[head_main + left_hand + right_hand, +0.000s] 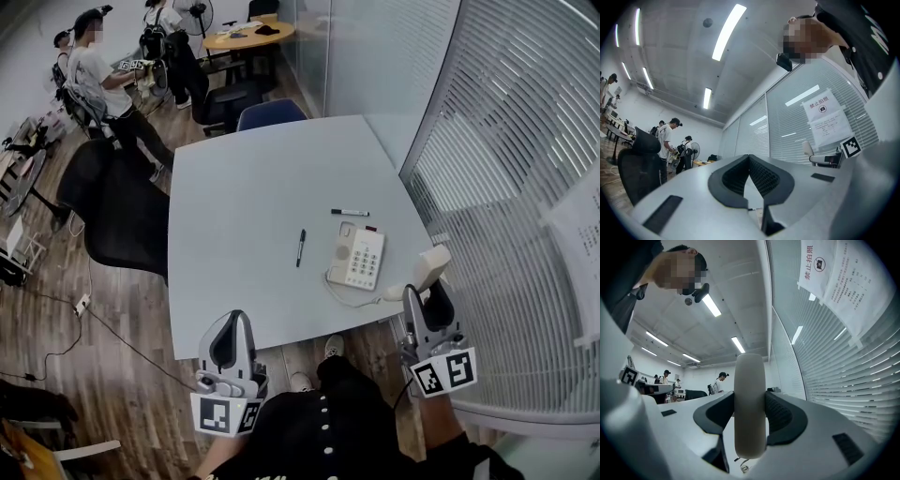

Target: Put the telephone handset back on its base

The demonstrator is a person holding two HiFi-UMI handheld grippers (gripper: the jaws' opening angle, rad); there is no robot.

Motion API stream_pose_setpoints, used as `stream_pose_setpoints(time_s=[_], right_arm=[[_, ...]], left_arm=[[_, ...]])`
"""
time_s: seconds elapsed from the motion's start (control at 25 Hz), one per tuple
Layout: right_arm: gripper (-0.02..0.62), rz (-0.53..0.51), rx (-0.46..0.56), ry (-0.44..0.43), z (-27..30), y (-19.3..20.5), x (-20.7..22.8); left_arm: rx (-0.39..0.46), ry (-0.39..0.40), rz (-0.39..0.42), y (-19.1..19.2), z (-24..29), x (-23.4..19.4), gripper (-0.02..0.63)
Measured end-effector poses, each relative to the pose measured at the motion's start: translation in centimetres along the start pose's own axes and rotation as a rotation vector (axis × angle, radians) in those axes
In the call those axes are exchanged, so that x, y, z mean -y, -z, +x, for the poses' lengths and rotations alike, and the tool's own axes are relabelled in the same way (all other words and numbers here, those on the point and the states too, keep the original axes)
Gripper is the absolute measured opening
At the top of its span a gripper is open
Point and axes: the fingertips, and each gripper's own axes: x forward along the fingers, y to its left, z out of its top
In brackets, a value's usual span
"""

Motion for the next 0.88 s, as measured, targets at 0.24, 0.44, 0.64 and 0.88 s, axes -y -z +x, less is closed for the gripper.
stream_pose_setpoints(time_s=[0.24,0.44,0.64,0.88], right_arm=[[0.221,0.010,-0.008,-0.008,2.0,1.0,1.8],[0.221,0.017,-0.016,-0.014,4.5,1.0,3.3],[0.219,0.027,-0.009,-0.022,7.4,1.1,5.2],[0.218,0.035,-0.041,-0.047,10.3,2.1,6.3]], left_arm=[[-0.007,-0.002,0.007,1.0,2.5,0.1,0.014],[-0.013,-0.011,0.008,1.3,5.1,-0.3,0.014],[-0.010,-0.016,0.017,1.6,8.4,-0.5,0.014],[-0.005,-0.021,0.016,2.0,11.5,-0.7,0.014]])
